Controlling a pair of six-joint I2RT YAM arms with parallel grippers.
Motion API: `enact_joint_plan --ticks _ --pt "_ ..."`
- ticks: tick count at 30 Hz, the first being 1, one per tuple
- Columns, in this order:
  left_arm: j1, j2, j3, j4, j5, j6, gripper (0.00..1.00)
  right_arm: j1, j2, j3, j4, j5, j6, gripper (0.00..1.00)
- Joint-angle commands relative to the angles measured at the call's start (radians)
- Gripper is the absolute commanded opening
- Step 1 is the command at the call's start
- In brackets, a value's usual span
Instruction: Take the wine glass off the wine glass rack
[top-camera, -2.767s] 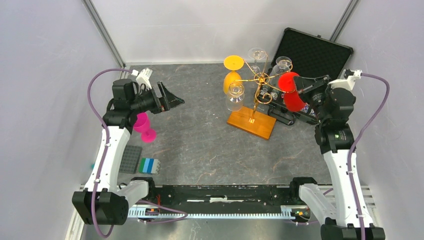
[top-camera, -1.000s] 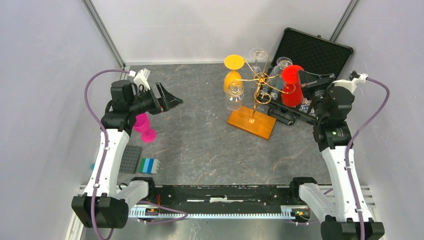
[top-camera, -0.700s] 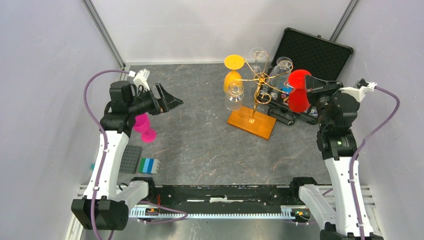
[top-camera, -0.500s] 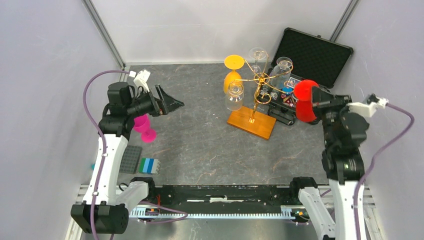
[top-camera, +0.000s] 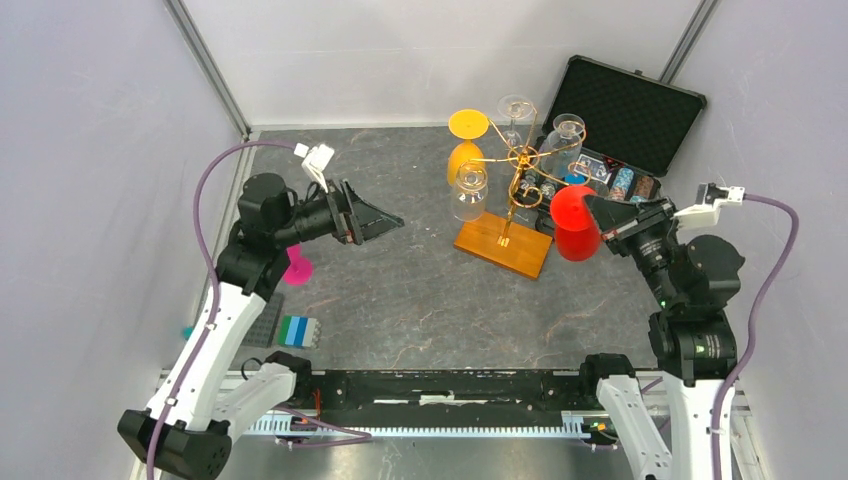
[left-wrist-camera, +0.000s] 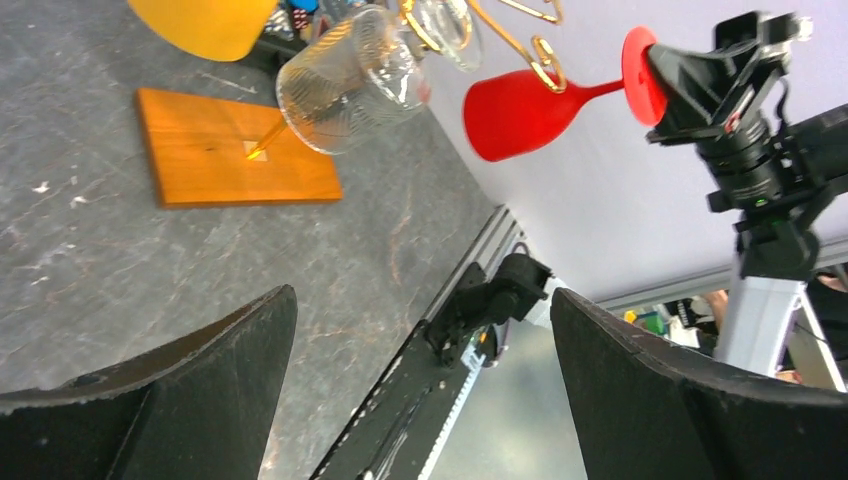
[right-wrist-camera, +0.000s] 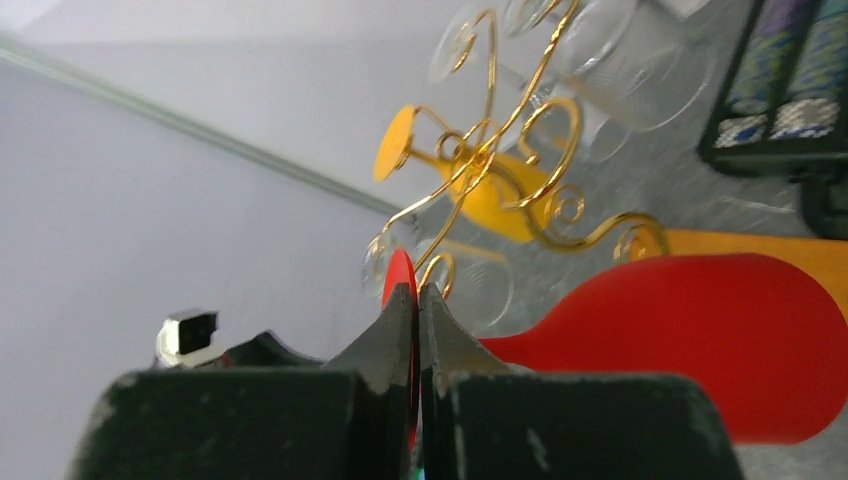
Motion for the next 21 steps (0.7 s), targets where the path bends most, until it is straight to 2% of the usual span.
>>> enact_joint_plan --ticks 1,5,11,13,15,21 --pt "-0.039 -0.044 -0.092 0.286 -0.052 -0.291 1.0 -0.002 -0.089 -0.054 0.142 -0.226 0.164 0.0" --pt "-0.069 -0.055 -0.174 0.462 -0.069 -0.469 1.0 -0.001 -0.158 -0.181 0.362 -0.363 0.385 0.0" --pt "-0.15 -0.056 -0.232 0.574 -0.158 -0.667 1.0 -0.002 -0.168 -0.103 0.38 -0.39 0.435 0.0" --pt "-0.198 -0.083 -0.308 0.643 -0.26 -0.808 0.99 -0.002 -0.171 -0.092 0.401 -0.396 0.458 0.0" --pt "-0.262 -0.122 -0.406 0.8 -0.376 -0.911 0.99 -0.001 -0.177 -0.088 0.403 -0.39 0.459 0.0" --pt "-0.369 -0.101 -0.415 0.854 -0.429 -0.962 0.98 -0.002 -0.204 -0.133 0.486 -0.382 0.538 0.0"
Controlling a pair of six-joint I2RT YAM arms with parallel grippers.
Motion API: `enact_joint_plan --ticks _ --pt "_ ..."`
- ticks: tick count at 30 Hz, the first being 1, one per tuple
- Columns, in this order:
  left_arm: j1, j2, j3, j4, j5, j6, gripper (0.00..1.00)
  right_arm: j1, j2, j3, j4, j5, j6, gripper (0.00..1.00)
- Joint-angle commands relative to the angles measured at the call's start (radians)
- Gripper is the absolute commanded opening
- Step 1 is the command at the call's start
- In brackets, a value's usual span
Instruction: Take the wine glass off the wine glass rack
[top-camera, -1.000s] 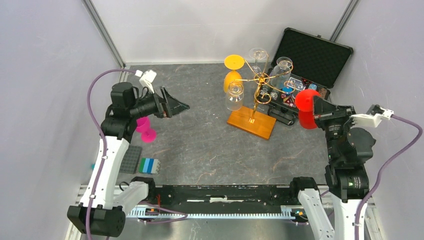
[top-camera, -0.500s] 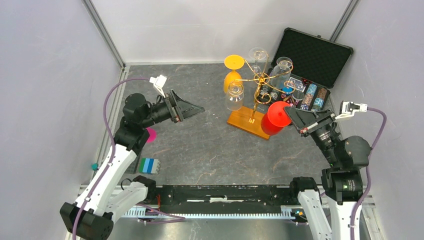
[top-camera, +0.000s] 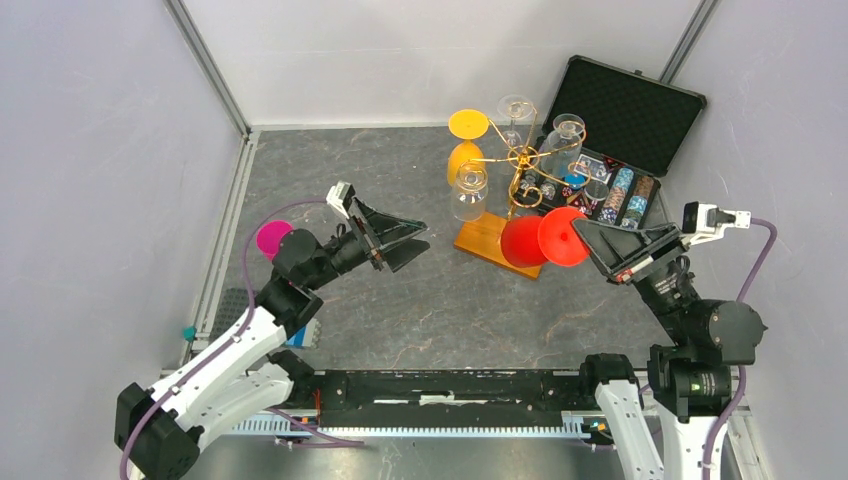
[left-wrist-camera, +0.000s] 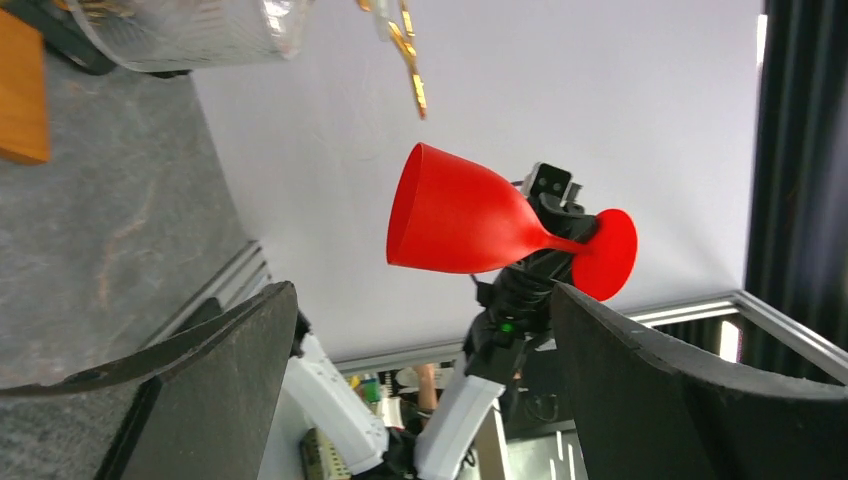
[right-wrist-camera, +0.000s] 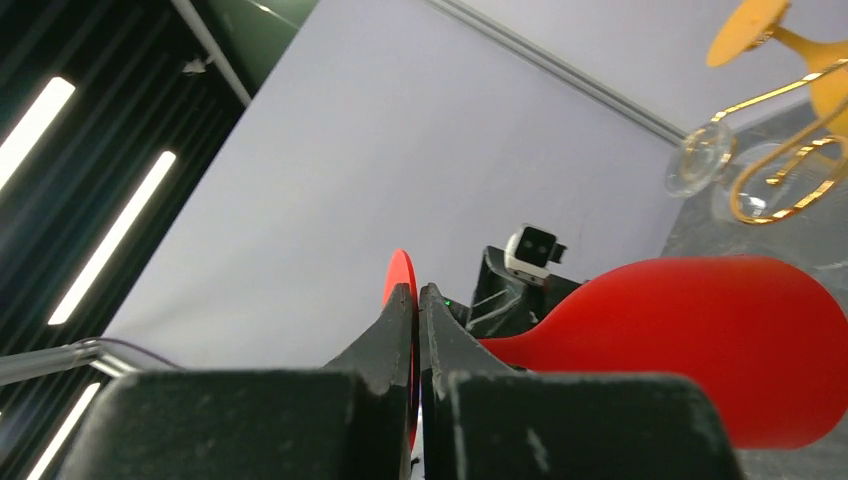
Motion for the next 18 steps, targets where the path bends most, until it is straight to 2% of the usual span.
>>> enact_joint_plan --ticks 1,8,10,13,18 --pt "-0.069 0.021 0.03 0.184 -0.094 -0.129 0.98 -0.002 -0.019 -0.012 0.17 -0.019 0.101 0.0" --pt "-0.153 0.154 0.13 0.28 -0.048 -0.136 0.96 -0.002 0.024 -0.086 0.505 -0.02 0.253 0.0" --pt "-0.16 0.193 0.172 0.33 -0.027 -0.144 0.92 -0.002 0.048 -0.099 0.588 -0.024 0.295 0.0" --pt "-0.179 0.244 0.266 0.365 0.0 -0.126 0.81 -0.002 0.081 -0.096 0.663 -0.019 0.335 0.0" --pt "-0.219 0.31 0.416 0.333 0.038 -0.065 0.76 -0.001 0.132 -0.062 0.787 -0.012 0.399 0.0"
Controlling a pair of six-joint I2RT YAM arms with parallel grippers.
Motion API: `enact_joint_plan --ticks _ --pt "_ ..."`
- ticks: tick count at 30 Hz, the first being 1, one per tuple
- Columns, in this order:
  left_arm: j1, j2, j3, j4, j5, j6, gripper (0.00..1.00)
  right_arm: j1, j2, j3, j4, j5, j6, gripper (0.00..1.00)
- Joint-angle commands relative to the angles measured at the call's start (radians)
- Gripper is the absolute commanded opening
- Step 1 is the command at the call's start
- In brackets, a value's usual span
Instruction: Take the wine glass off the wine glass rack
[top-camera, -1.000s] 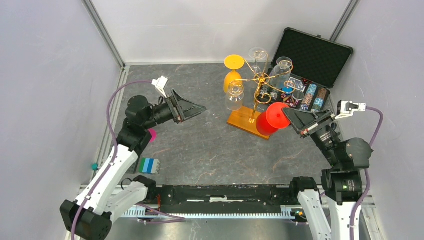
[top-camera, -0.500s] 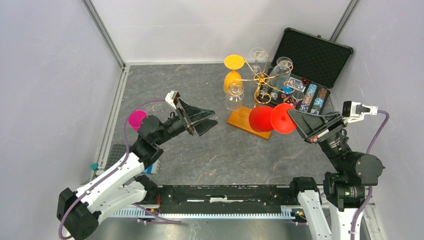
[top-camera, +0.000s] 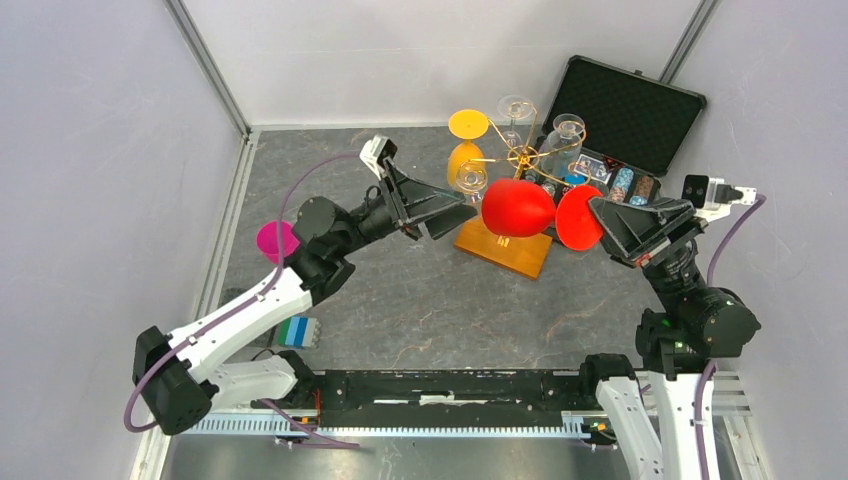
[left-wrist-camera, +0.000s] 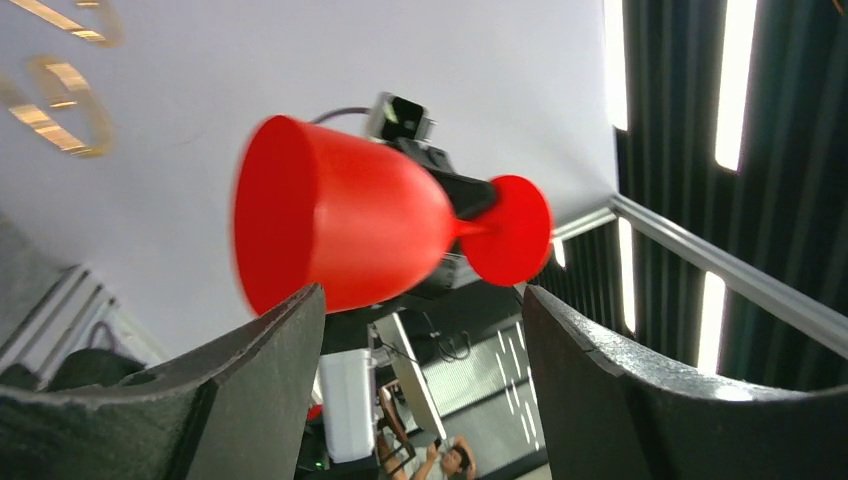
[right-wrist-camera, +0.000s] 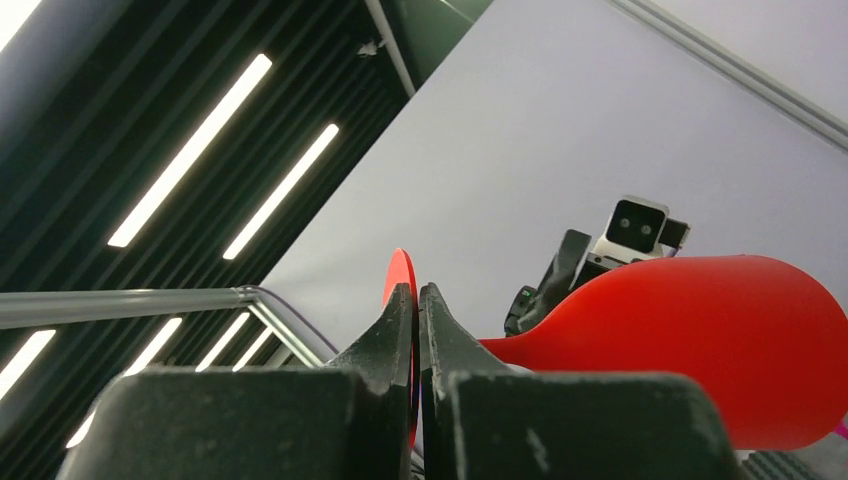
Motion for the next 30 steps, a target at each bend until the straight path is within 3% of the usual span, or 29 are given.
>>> enact_joint_plan --ticks 1,9,13,17,21,25,30 --pt "-0.035 0.038 0.146 0.067 0.061 0.051 0.76 -0.002 0.033 0.044 0.204 0.002 0.083 0.0" --pt "-0.046 0.084 0.19 0.086 0.041 0.058 0.71 -0.002 0.043 0.066 0.243 0.034 0.085 0.0" --pt "-0.046 0.048 0.218 -0.048 -0.007 0.183 0.71 -0.001 0.029 0.11 0.109 0.056 -0.026 0.0" --pt "-0.045 0.018 0.225 -0.112 -0.046 0.241 0.75 -0.003 0.035 0.102 0.144 0.065 -0.018 0.0" --pt "-0.046 0.073 0.264 -0.012 0.051 0.15 0.79 -0.002 0.055 0.08 0.304 0.059 0.077 0.0" --pt "-0.056 0.16 0.326 0.143 0.164 0.041 0.79 -0.002 0.057 0.091 0.321 0.043 0.103 0.0" --pt "-0.076 0.204 0.374 0.253 0.233 -0.031 0.7 -0.002 0.051 0.071 0.304 0.039 0.102 0.0"
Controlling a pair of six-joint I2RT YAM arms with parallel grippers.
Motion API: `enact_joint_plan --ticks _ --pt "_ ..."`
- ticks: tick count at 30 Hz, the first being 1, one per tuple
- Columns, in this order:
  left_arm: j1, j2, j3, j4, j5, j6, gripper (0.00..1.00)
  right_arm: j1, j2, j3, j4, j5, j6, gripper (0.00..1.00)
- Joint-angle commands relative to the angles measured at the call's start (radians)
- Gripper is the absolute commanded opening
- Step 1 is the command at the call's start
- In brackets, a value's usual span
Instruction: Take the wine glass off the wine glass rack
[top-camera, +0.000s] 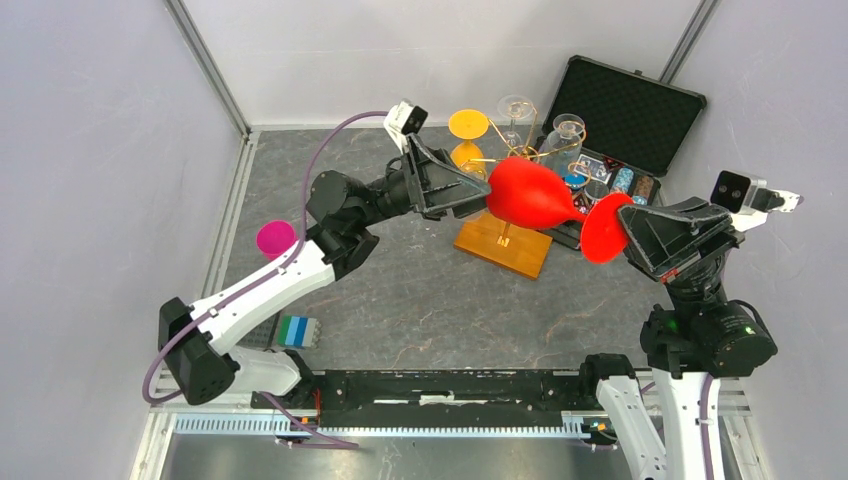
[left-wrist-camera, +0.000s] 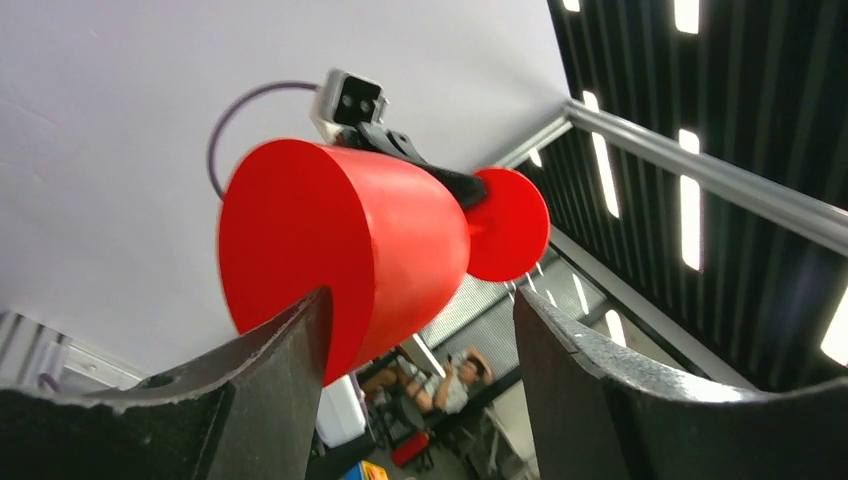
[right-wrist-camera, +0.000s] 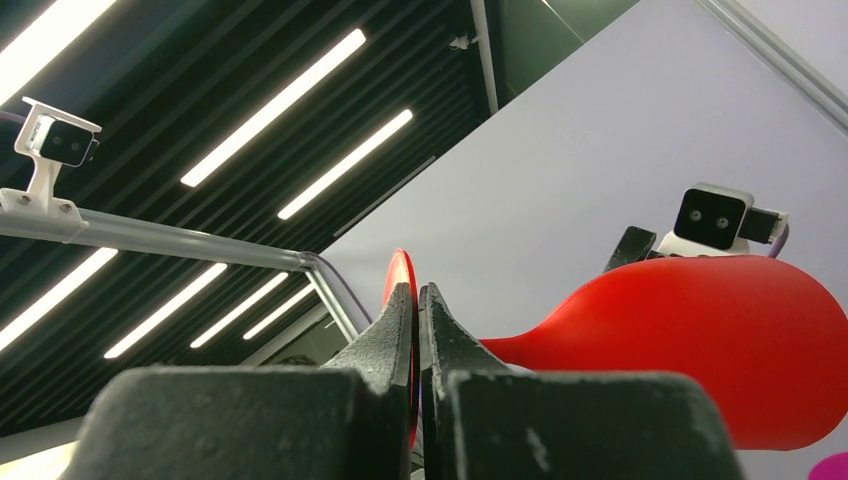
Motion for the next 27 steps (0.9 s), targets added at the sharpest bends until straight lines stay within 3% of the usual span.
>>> enact_joint_plan --ticks 1,15,20,24,27 --pt "-0.021 0.013 0.061 0.166 0.104 -0.097 0.67 -0.002 -0.001 -0.013 0.04 -0.003 0.022 0.0" --pt "-0.034 -0.037 0.069 0.095 0.16 -0.047 0.26 -0.002 -0.038 -0.176 0.092 0.056 0.102 0.0" --pt "-0.036 -0.034 0.082 0.077 0.18 -0.025 0.18 -0.003 -0.039 -0.209 0.087 0.054 0.109 0.0" --pt "-0.036 -0.034 0.09 0.058 0.187 -0.003 0.02 -0.002 -0.04 -0.224 0.084 0.054 0.104 0.0" --pt "-0.036 -0.04 0.094 0.054 0.183 0.024 0.02 -0.002 -0.042 -0.237 0.068 0.052 0.094 0.0"
